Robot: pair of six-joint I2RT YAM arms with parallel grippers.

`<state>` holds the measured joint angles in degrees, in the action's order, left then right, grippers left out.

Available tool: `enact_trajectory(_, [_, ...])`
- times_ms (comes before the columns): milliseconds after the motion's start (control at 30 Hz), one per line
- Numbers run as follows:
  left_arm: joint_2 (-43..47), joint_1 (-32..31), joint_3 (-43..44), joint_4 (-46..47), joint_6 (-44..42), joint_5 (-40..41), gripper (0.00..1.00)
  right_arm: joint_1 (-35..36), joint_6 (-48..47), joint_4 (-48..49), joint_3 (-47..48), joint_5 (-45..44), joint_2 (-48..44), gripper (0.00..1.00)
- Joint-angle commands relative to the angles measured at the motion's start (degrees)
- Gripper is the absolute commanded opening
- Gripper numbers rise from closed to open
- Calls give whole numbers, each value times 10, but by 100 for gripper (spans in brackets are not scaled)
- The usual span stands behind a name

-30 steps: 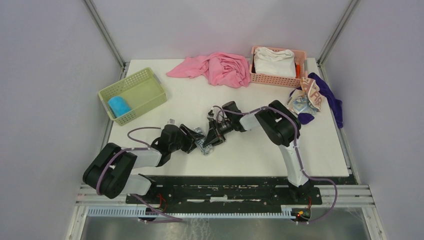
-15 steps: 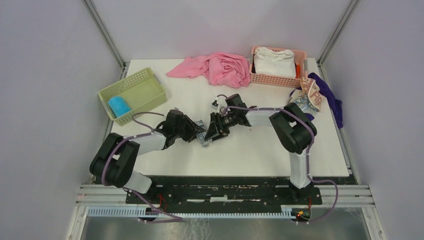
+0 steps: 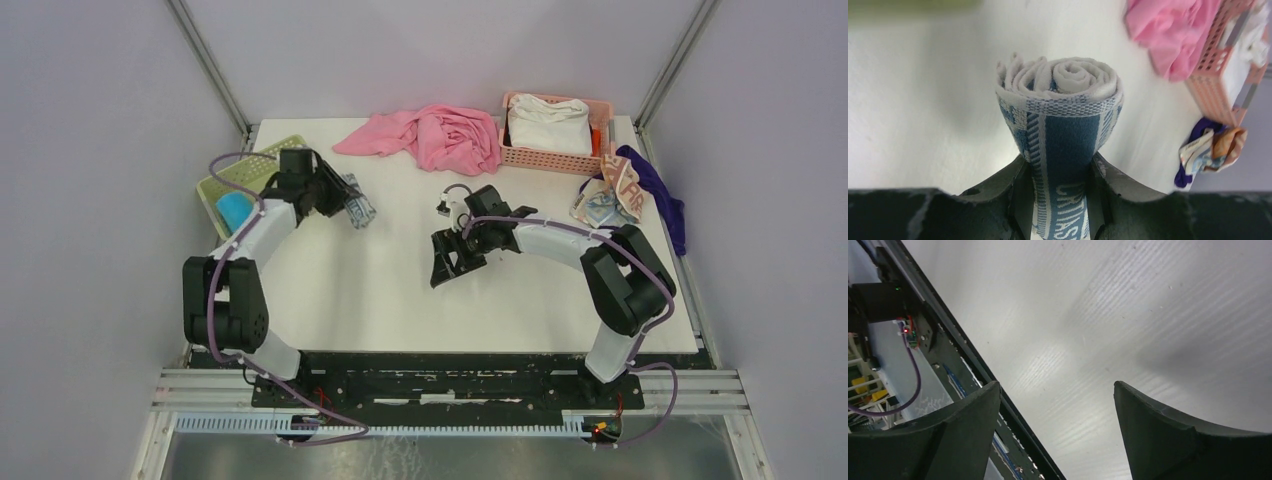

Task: Roll the towels
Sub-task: Pick up the towel at the center of the board, then place the towel in the bin.

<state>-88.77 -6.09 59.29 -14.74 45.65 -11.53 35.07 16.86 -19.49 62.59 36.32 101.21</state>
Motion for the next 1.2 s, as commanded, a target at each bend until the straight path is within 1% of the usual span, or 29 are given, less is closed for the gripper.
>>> enact_trajectory(0, [-39, 80, 130, -80, -102, -35, 26, -2, -44, -30, -7, -61, -25, 92])
enact_trajectory(167, [-127, 151, 280, -126, -122, -95, 26, -2, -52, -33, -11, -79, -29, 100])
enact_trajectory(300, [-211, 189, 395, -184, -148, -109, 27, -3, -60, -38, -11, -99, -33, 100])
enact_trajectory(433, [-272, 227, 440, -205, -155, -122, 27, -2, -67, -44, -14, -115, -33, 100])
enact_trajectory(567, [-317, 256, 470, -236, -174, -108, 27, -2, -71, -48, -13, -121, -29, 100])
enact_trajectory(800, [-382, 278, 500, -322, -228, -28, 27, -3, -78, -53, -11, -128, -21, 100])
enact_trajectory(967, [-409, 280, 510, -363, -244, 77, 27, -3, -81, -53, -11, -130, -18, 100])
enact_trajectory(1167, [-410, 280, 534, -387, -259, 178, 27, -2, -82, -50, -11, -128, -13, 100])
